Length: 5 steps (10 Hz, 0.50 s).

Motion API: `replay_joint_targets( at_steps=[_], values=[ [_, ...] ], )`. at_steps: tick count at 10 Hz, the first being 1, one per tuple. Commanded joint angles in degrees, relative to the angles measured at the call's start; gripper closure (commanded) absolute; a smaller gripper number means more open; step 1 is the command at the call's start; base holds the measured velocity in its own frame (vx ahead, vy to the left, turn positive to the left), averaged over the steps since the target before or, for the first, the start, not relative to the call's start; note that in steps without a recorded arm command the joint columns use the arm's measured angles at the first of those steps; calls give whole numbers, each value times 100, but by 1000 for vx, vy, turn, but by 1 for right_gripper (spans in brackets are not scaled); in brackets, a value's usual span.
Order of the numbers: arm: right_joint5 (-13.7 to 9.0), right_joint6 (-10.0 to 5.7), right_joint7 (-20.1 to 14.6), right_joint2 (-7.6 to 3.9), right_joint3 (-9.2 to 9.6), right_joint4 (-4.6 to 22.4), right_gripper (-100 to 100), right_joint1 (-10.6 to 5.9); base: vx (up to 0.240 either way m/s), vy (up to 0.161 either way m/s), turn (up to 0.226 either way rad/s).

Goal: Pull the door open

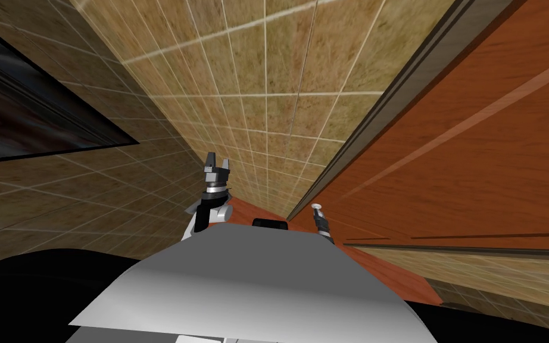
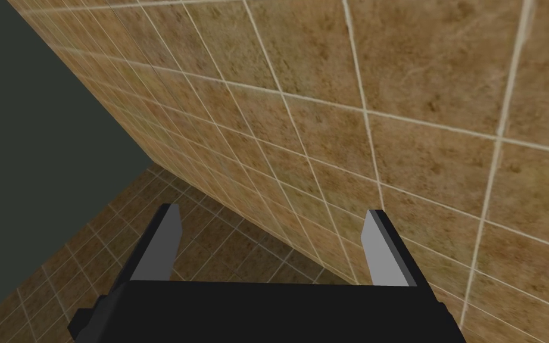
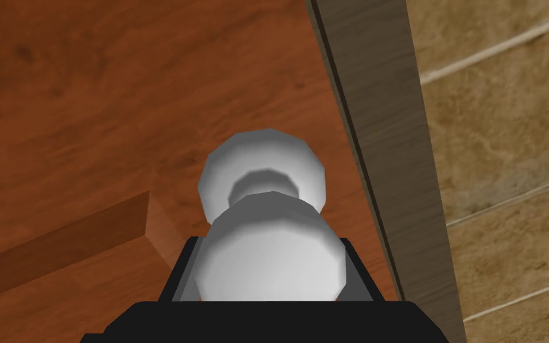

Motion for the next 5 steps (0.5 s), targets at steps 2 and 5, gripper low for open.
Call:
replay_joint_targets(
  at_steps=[2, 5],
  values=[
    [-174, 8, -432, -33, 137, 120, 100, -86, -47, -10, 39],
    [-257, 20, -739, -58, 189, 160, 100, -124, -39, -8, 16]
  ],
)
